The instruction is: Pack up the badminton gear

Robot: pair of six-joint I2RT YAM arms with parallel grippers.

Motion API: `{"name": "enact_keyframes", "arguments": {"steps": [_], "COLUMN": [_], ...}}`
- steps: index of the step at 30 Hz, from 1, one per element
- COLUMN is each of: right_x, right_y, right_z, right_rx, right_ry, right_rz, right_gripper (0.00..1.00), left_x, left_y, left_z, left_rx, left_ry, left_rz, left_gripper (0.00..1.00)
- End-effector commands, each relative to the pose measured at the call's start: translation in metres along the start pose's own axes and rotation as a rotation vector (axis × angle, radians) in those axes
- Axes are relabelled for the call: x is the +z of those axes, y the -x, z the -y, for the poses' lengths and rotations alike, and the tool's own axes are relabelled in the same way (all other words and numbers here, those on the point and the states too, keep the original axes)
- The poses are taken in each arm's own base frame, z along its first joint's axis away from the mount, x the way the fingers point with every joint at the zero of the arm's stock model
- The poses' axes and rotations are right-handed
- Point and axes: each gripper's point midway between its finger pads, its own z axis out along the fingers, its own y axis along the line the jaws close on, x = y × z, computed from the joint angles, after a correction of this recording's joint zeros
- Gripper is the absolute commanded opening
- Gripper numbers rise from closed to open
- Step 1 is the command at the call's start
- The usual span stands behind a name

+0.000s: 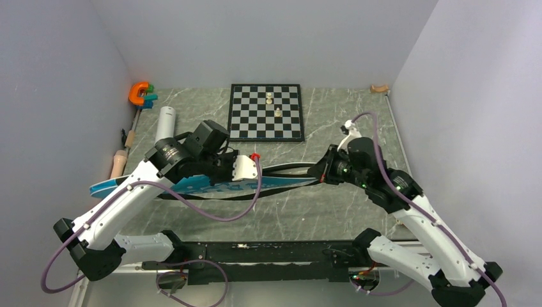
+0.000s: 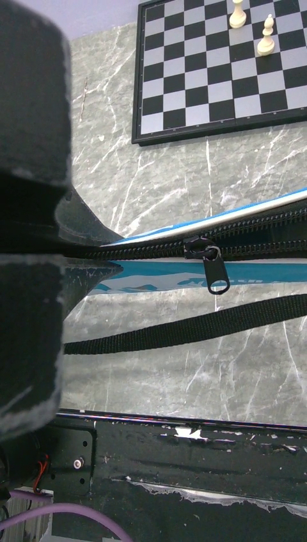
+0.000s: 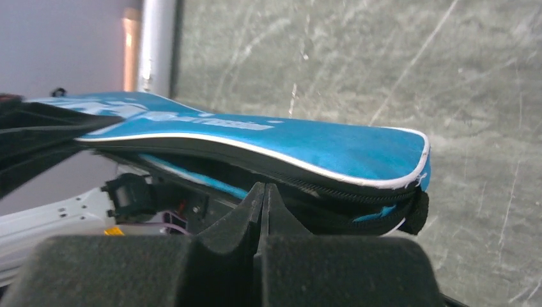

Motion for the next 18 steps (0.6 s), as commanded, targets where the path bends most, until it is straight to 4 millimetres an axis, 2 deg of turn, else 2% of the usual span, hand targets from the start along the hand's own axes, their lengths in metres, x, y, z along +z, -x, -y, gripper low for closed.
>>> {"name": "enact_keyframes", "arguments": {"steps": [1,6,13,16,18], "right_x": [0.011,0.019,0.022,0.027,0.031], "right_y": [-0.010,-0.016,-0.002,0.013,0.030], "right_z": [-0.002,0.021,0.054,0.051,0.038], "right_rx": [0.012,0.010,-0.045,-0.069,-0.085], "right_ry": [0.037,-0.060,-0.235,-0.237,-0.204], "right_rz": [-0.028,-0.030,0.017,0.022,0.036], "right_gripper": [0.00,0.00,0.00,0.06,0.11], "left_x": [-0.017,-0.018,-0.018,-0.019,-0.019], "left_y": [0.027,0.028,0.025,0.025,0.025], "left_z": [-0.014,-0.014,-0.011,-0.010,-0.010], "left_rx": [0.044,0.047,0.049,0.049,0.049], "left_ry": [0.074,0.076,0.071,0.068,0.066], "left_rz": [0.118,0.121,0.118,0.119,0.118], "left_gripper": [0.00,0.00,0.00,0.00,0.00]}}
